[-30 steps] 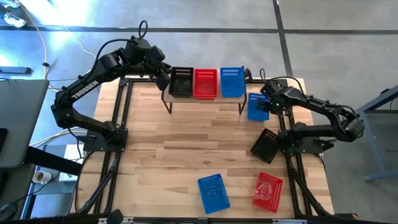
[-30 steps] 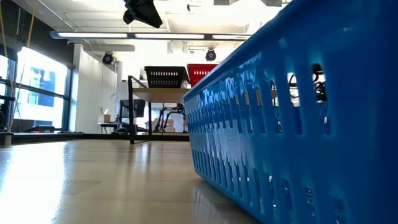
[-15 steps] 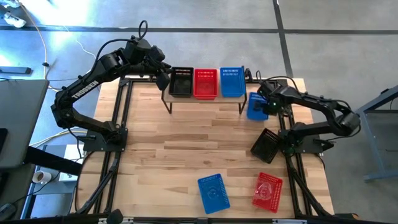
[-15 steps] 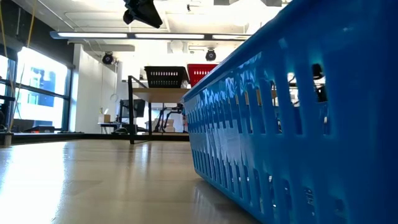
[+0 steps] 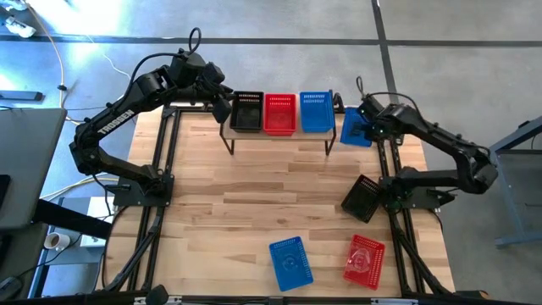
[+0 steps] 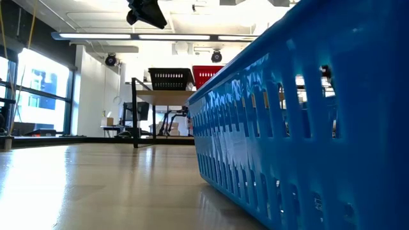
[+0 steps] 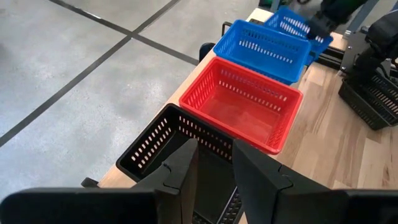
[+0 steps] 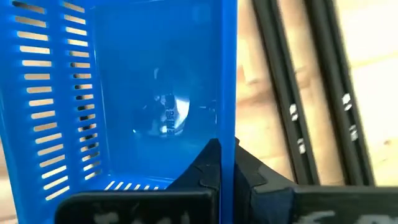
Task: Stack baskets on shelf by color
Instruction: Stack the top blue bin on top of the blue bin on the shelf
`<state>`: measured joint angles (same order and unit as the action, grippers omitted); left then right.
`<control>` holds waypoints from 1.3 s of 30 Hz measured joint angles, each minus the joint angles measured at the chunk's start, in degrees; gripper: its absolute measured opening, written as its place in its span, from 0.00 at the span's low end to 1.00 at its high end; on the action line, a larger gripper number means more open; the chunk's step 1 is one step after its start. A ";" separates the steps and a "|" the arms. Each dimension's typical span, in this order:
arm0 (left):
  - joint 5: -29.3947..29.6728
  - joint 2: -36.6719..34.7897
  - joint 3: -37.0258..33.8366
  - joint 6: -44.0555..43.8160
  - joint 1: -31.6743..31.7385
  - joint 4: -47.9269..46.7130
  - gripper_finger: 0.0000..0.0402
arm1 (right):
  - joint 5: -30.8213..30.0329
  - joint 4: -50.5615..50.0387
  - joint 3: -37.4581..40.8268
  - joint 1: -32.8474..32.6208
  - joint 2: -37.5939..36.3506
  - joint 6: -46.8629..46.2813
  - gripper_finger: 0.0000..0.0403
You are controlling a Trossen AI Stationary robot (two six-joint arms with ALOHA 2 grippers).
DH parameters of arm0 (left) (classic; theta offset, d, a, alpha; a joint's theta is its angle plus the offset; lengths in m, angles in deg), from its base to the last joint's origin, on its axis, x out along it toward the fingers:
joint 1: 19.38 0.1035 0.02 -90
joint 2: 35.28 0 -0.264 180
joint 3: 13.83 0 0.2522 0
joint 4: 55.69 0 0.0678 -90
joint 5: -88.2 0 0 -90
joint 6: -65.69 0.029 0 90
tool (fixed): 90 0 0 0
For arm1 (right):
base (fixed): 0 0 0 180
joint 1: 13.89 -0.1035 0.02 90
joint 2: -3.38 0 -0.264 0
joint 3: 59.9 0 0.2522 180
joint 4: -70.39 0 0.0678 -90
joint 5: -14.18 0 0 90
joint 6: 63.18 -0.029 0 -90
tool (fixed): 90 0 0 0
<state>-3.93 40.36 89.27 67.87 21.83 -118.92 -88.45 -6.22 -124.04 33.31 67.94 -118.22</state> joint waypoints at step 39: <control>0.01 0.00 0.00 1.64 0.00 0.00 0.22 | -5.82 14.23 -32.67 -6.39 2.70 10.55 0.00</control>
<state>-3.92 40.36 89.27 69.51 21.83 -118.92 -94.27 8.01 -156.71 26.92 70.65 -107.67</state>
